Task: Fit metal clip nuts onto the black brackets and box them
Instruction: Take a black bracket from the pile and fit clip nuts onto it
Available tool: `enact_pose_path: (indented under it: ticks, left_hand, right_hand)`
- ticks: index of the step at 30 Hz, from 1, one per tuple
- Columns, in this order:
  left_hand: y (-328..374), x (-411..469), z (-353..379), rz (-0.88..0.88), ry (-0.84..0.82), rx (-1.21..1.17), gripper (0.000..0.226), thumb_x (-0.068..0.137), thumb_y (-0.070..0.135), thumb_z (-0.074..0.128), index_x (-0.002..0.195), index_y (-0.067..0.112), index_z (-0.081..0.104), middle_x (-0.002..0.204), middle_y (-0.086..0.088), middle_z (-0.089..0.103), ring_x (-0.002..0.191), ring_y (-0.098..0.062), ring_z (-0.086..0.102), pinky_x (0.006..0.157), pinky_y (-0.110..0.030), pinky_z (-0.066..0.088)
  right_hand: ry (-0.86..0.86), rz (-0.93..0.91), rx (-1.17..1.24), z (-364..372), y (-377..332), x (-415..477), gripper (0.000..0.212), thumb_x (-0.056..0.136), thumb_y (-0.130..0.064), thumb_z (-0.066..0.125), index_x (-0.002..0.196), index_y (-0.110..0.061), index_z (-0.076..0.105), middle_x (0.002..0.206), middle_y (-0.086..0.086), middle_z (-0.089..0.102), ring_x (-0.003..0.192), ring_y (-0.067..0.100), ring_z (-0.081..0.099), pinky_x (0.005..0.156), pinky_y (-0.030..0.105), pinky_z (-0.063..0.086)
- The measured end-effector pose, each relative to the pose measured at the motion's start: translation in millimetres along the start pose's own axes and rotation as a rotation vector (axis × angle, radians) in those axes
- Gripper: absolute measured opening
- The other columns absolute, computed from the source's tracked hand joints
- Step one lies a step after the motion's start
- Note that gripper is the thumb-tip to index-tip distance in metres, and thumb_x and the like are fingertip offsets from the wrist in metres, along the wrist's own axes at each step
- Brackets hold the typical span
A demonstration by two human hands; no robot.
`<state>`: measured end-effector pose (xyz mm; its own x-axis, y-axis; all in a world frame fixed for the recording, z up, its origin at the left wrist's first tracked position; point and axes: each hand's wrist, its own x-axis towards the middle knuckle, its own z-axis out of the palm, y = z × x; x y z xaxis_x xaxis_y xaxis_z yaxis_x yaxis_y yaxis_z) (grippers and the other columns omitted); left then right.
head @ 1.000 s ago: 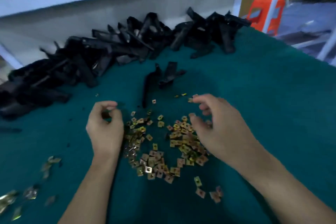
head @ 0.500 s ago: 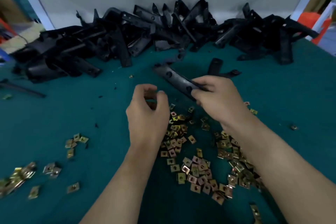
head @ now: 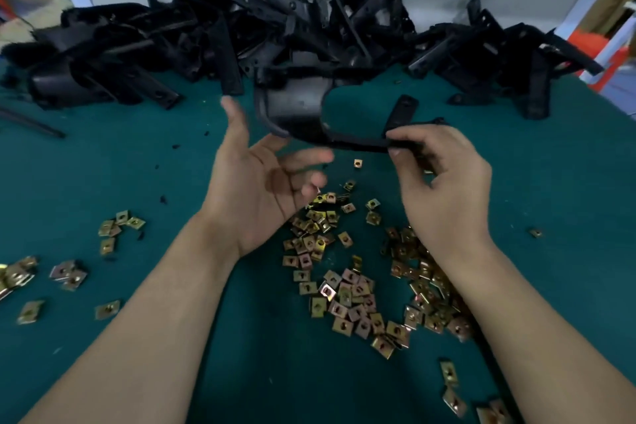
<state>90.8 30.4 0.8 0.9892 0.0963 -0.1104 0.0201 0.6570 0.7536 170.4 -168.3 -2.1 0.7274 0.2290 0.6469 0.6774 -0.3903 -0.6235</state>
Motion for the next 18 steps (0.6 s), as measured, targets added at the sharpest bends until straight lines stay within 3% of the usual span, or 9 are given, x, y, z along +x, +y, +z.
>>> enact_pose_path:
  ticks: [2,4,5,7,9,11,14,18]
  left_hand:
    - [-1,0,-1,-0.082,-0.077,0.028,0.063,0.096,0.067,0.045,0.095,0.015,0.079,0.081,-0.012,0.074,0.064,-0.017,0.069,0.055,-0.022,0.056]
    - [-3,-2,-4,-0.118,-0.161,0.025,0.027,0.093,0.038,0.069,0.1,0.015,0.08,0.088,-0.013,0.075,0.071,-0.014,0.073,0.059,-0.018,0.058]
    - [-3,-3,-5,-0.123,-0.185,-0.018,0.018,0.089,0.022,0.072,0.104,0.014,0.079,0.093,-0.014,0.075,0.073,-0.014,0.073,0.06,-0.017,0.058]
    - [-4,-2,-8,-0.132,-0.2,-0.191,0.027,0.093,0.007,0.059,0.117,0.01,0.071,0.101,-0.016,0.074,0.075,-0.017,0.072,0.062,-0.019,0.059]
    - [-3,1,-8,-0.089,-0.156,-0.334,0.027,0.103,0.008,0.042,0.124,0.005,0.059,0.105,-0.016,0.073,0.076,-0.016,0.071,0.062,-0.018,0.058]
    - [-1,3,-6,-0.018,-0.094,-0.419,0.028,0.098,0.005,0.047,0.119,-0.002,0.063,0.109,-0.016,0.071,0.078,-0.018,0.069,0.065,-0.019,0.058]
    - [1,3,-2,0.063,-0.012,-0.47,0.028,0.096,0.003,0.05,0.119,-0.001,0.065,0.112,-0.017,0.068,0.08,-0.02,0.067,0.066,-0.022,0.056]
    - [2,6,1,0.09,0.12,-0.322,0.007,0.103,0.013,0.048,0.107,0.019,0.048,0.114,-0.013,0.067,0.074,-0.017,0.068,0.056,-0.018,0.051]
  right_hand:
    - [0.053,-0.069,0.011,-3,0,2,0.023,0.093,-0.004,0.066,0.107,-0.019,0.077,0.106,-0.007,0.066,0.104,0.004,0.063,0.091,0.021,0.051]
    - [0.082,-0.108,0.033,-5,-2,3,0.026,0.093,-0.004,0.067,0.114,-0.018,0.076,0.11,-0.003,0.065,0.105,0.006,0.063,0.092,0.024,0.053]
    - [0.077,-0.1,0.058,-6,-3,3,0.03,0.094,-0.006,0.068,0.121,-0.019,0.072,0.111,-0.003,0.065,0.103,0.006,0.064,0.09,0.024,0.054]
    - [0.013,-0.007,0.08,-12,-7,5,0.042,0.095,-0.013,0.07,0.132,-0.03,0.062,0.107,-0.008,0.066,0.095,0.005,0.067,0.081,0.014,0.052]
    - [-0.155,0.099,-0.014,-22,-6,9,0.031,0.093,-0.023,0.072,0.119,-0.038,0.064,0.095,-0.019,0.068,0.089,-0.001,0.065,0.071,0.005,0.046]
    - [-0.431,0.135,-0.145,-33,-3,11,0.012,0.087,-0.039,0.074,0.098,-0.039,0.069,0.085,-0.022,0.068,0.084,-0.005,0.063,0.068,0.007,0.047]
    - [-0.794,0.189,-0.253,-39,-3,10,0.025,0.074,-0.059,0.076,0.092,-0.041,0.071,0.084,-0.022,0.069,0.081,-0.008,0.062,0.064,0.012,0.049]
    - [-0.841,0.198,-0.272,-48,-10,13,0.025,0.077,-0.059,0.073,0.095,-0.042,0.072,0.086,-0.022,0.07,0.083,-0.009,0.063,0.07,0.013,0.05]
